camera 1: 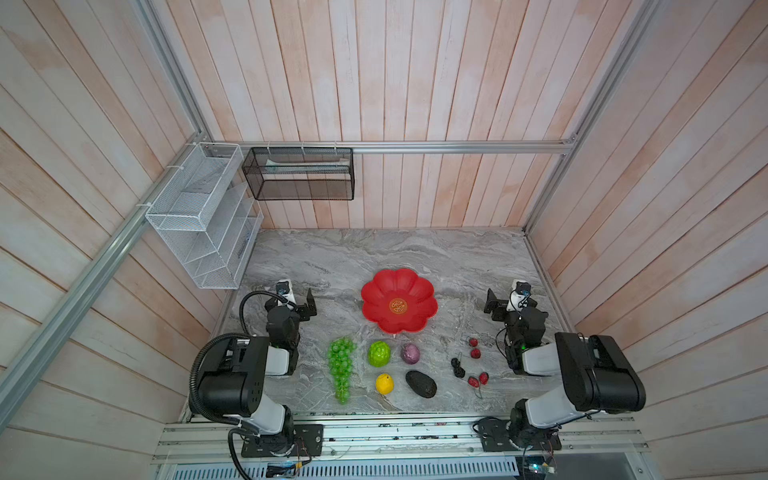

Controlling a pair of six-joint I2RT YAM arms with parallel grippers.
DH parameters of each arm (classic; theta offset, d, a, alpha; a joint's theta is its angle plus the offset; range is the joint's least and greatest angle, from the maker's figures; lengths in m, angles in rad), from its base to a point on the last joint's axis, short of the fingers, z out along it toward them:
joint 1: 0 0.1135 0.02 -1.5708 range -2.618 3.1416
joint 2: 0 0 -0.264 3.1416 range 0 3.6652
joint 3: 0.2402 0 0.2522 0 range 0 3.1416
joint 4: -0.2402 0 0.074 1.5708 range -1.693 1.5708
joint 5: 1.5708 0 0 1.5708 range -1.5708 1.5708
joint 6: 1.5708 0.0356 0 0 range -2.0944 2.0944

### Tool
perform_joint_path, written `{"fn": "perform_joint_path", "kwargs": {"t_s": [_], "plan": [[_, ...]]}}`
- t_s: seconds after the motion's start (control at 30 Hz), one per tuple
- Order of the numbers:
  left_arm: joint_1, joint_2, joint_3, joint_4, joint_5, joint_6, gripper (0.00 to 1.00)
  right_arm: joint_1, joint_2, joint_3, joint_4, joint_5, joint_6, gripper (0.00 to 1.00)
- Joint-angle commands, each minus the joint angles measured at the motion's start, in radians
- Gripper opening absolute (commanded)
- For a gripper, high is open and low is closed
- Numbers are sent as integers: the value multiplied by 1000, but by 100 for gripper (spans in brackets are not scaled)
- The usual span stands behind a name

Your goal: Place and organize the fake fruits in the fruit bowl

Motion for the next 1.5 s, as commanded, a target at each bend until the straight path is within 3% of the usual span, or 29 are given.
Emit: {"fn": "perform_joint_path", "kwargs": {"t_s": [0.0, 0.87, 1.03, 1.23, 1.3, 1.47], "plan": [[4, -11, 9, 22, 7, -4, 100, 5, -12, 13, 0, 16, 2, 98], [5, -11, 8, 25, 7, -4, 100, 5, -12, 14, -3, 15, 2, 98], [2, -19, 13, 28, -29, -10, 100, 4, -50, 14, -2, 86, 28, 98], [0, -128, 277, -516, -111, -44, 100, 4, -223, 111, -300, 138, 78, 97], [-13, -135, 359, -662, -170, -105, 100, 5, -284, 170, -445, 138, 124, 96], [-104, -139, 562, -1062, -344, -270, 100, 28, -396, 339, -829, 28, 215, 91]]}}
